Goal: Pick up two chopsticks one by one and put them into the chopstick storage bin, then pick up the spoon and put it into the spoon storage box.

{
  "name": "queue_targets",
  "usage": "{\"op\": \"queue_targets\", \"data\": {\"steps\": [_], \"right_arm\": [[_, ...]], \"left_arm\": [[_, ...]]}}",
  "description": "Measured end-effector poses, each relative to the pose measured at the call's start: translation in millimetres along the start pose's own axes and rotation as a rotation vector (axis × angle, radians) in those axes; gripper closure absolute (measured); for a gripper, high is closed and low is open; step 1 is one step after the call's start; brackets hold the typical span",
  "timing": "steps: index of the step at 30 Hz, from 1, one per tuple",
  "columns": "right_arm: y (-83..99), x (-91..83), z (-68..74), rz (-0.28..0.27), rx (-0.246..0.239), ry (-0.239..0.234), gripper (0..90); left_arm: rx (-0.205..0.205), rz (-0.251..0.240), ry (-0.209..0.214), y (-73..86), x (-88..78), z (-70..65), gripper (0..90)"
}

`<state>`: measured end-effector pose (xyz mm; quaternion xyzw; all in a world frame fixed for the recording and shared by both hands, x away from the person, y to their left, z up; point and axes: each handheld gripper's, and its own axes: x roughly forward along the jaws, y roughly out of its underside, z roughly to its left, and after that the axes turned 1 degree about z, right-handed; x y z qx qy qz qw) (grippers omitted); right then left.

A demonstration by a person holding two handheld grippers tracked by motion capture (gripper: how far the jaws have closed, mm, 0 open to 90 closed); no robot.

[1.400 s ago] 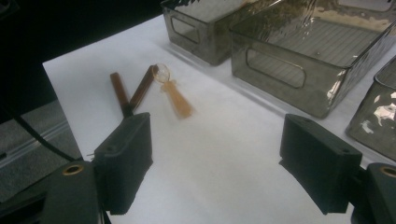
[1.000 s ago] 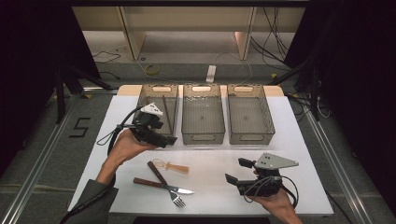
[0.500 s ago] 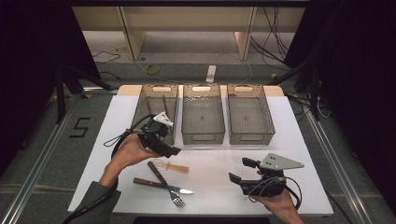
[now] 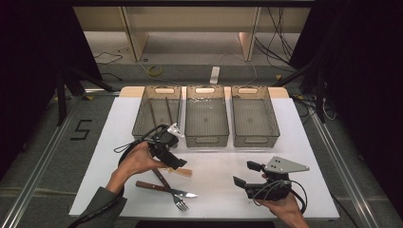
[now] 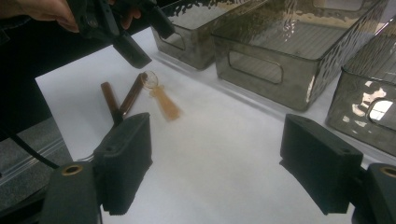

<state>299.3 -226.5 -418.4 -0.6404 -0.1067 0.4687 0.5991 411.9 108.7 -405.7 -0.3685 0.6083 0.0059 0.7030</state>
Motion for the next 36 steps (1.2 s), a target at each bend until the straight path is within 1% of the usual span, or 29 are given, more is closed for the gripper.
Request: {"op": "queue_targets", "data": {"steps": [2,5,6,7,10,12,16,17,19,20,23,24,29,30,31,33,34,36], "right_arm": [[0.2,-0.4,0.2,0.000,-0.001,0.002,25.5],[0.2,-0.6,0.1,0.000,0.001,0.004,25.5],[0.2,-0.3,-0.2,0.000,0.004,0.003,25.5],[0.2,0.0,-0.3,0.001,0.004,0.001,25.5],[0.4,0.9,0.1,0.005,-0.004,-0.002,25.5],[0.7,0.8,0.2,0.007,-0.007,-0.003,25.5],[0.2,0.5,-0.4,0.002,-0.005,-0.004,25.6],[0.0,1.0,-0.2,0.003,-0.002,-0.006,25.6],[0.1,2.4,0.1,0.012,-0.002,-0.012,25.7],[0.4,3.5,0.4,0.014,-0.008,-0.015,25.7],[0.2,4.2,2.3,0.023,-0.025,-0.013,25.6],[-0.3,4.1,2.7,0.021,-0.026,-0.013,25.6],[-1.0,4.6,4.1,0.024,-0.028,-0.011,25.6],[-1.0,4.9,4.2,0.023,-0.031,-0.012,25.6],[-1.0,5.0,4.2,0.025,-0.032,-0.012,25.7],[-0.7,5.5,4.1,0.028,-0.030,-0.015,25.7],[-0.4,6.1,4.1,0.027,-0.030,-0.017,25.7],[-0.1,6.5,4.5,0.035,-0.034,-0.016,25.8]], "left_arm": [[-0.005,0.000,0.007,3.2,4.0,0.4,15.9],[0.004,0.007,0.005,6.2,8.1,0.9,15.9],[-0.006,-0.001,0.008,6.7,9.3,1.0,15.9],[-0.006,0.002,0.011,7.0,10.0,1.4,15.9],[0.004,0.019,0.018,8.3,13.4,2.2,15.9],[-0.004,0.022,0.021,9.0,17.1,0.8,15.9],[0.017,0.050,0.023,10.8,20.7,0.3,15.9],[0.018,0.051,0.024,11.6,22.1,0.4,15.9],[0.020,0.071,0.023,12.9,24.9,1.2,15.9],[0.021,0.076,0.018,13.5,26.9,0.6,15.9],[0.045,0.102,0.019,15.3,29.7,-1.6,15.9],[0.040,0.101,0.015,15.9,30.9,-2.7,15.9],[0.073,0.131,0.010,18.4,34.6,-3.9,17.3],[0.083,0.141,0.007,18.6,35.8,-4.2,18.8],[0.082,0.143,0.004,19.2,37.8,-5.0,19.7],[0.100,0.166,0.001,19.7,41.3,-4.5,21.9],[0.103,0.172,-0.003,20.1,43.1,-5.0,23.3],[0.117,0.180,-0.002,21.1,46.5,-6.1,27.7]]}}
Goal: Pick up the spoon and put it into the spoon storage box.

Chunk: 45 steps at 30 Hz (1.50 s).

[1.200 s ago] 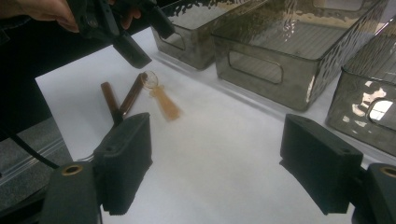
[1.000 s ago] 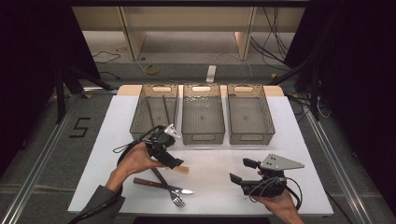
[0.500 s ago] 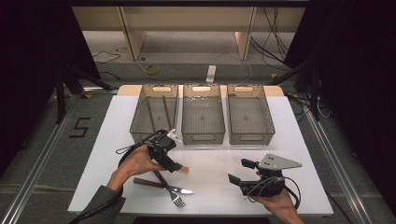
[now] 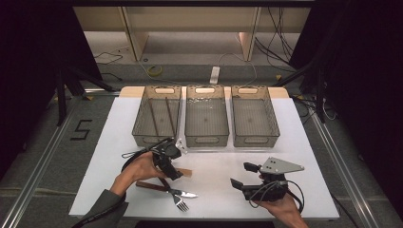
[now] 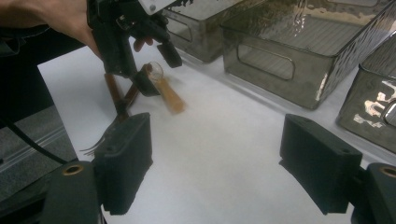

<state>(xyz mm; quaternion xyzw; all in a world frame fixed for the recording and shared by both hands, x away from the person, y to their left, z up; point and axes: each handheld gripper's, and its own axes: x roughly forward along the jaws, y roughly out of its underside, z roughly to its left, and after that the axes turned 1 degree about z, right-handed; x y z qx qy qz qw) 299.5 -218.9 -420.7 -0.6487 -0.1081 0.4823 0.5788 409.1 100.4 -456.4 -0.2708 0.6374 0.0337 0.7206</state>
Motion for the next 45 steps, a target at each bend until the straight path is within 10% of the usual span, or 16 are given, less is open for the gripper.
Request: {"op": "queue_targets", "data": {"steps": [27,45], "right_arm": [[-0.1,0.8,0.6,0.007,-0.005,-0.001,26.4],[-0.4,0.3,1.4,0.007,-0.007,-0.003,26.8]], "left_arm": [[0.086,0.029,0.067,0.1,7.0,-2.8,69.1],[0.178,0.030,0.008,-4.3,3.5,-6.6,77.4]]}}
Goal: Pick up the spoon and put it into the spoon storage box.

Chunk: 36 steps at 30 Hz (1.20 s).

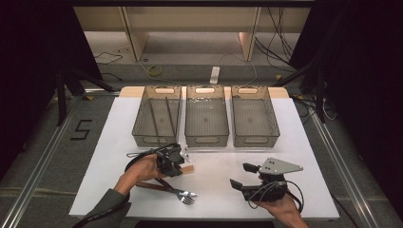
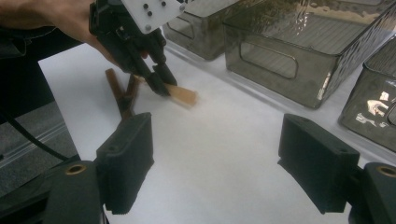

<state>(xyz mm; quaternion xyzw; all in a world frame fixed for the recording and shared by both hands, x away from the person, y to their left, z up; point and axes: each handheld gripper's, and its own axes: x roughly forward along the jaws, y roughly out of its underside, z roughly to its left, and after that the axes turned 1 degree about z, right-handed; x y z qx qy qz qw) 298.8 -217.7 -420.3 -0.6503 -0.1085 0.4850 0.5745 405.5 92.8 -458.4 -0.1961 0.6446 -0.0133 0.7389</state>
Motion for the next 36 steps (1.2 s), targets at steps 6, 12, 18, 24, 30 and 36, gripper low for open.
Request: {"op": "queue_targets", "data": {"steps": [6,12,18,24,30,36], "right_arm": [[-0.1,-0.3,-0.1,-0.001,0.002,0.002,26.9],[0.3,0.3,0.1,-0.004,-0.001,0.002,26.8],[0.1,-0.4,0.0,-0.011,0.001,0.006,26.8],[0.1,-1.0,-0.4,-0.020,0.001,0.010,26.8],[0.6,0.1,-0.4,-0.016,0.005,0.010,26.8],[0.6,1.0,-0.4,-0.018,0.007,0.011,26.8]], "left_arm": [[-0.079,-0.111,-0.038,-1.0,-12.6,4.8,77.5],[-0.192,-0.216,-0.052,0.0,-28.3,12.4,77.5],[-0.278,-0.339,-0.015,1.6,-43.7,17.7,77.5],[-0.354,-0.446,-0.004,1.3,-53.0,19.2,77.5],[-0.415,-0.497,-0.010,3.5,-59.4,28.9,77.5],[-0.448,-0.563,-0.023,-3.8,-69.8,35.0,77.5]]}}
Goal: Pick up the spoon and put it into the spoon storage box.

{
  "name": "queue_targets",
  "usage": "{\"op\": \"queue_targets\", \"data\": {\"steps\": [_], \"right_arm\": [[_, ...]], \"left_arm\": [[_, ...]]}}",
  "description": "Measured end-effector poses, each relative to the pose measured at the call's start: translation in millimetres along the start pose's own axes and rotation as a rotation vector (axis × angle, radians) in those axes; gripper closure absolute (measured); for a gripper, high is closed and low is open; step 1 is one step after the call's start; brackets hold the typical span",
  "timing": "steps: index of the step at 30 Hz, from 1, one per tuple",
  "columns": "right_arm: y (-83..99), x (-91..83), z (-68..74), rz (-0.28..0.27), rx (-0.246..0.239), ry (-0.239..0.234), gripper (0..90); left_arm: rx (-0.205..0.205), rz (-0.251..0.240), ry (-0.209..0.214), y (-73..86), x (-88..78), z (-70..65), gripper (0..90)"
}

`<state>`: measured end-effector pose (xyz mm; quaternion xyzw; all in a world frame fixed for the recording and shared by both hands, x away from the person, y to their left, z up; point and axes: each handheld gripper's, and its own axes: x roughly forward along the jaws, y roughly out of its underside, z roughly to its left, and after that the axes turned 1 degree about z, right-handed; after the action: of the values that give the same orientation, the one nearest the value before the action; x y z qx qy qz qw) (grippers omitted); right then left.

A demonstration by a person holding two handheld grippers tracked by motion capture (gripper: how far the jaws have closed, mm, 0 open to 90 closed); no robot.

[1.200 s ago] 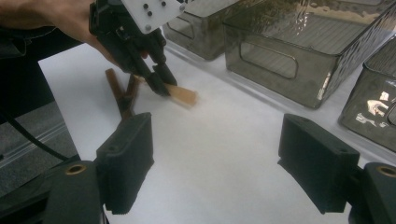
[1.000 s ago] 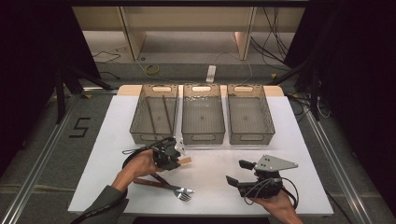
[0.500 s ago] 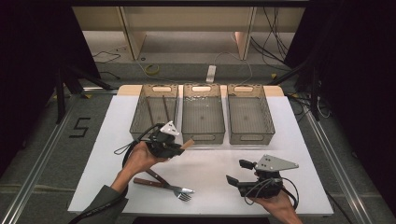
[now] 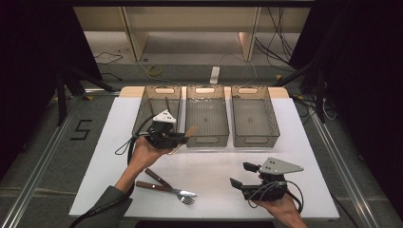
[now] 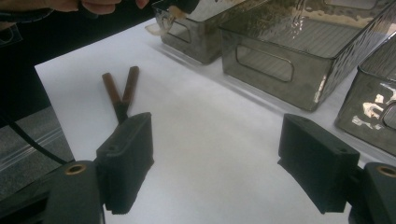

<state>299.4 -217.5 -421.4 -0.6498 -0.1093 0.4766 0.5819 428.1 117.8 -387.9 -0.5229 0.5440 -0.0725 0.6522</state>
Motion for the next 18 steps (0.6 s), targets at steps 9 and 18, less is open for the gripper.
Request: {"op": "queue_targets", "data": {"steps": [9,18], "right_arm": [[-0.2,-0.7,0.2,-0.005,0.001,-0.001,26.8],[-0.4,-1.6,-0.1,-0.012,0.006,-0.002,26.8]], "left_arm": [[0.010,-0.048,-0.018,-16.4,-3.2,0.0,77.5],[-0.005,-0.069,-0.029,-23.9,-1.1,5.9,77.5]]}}
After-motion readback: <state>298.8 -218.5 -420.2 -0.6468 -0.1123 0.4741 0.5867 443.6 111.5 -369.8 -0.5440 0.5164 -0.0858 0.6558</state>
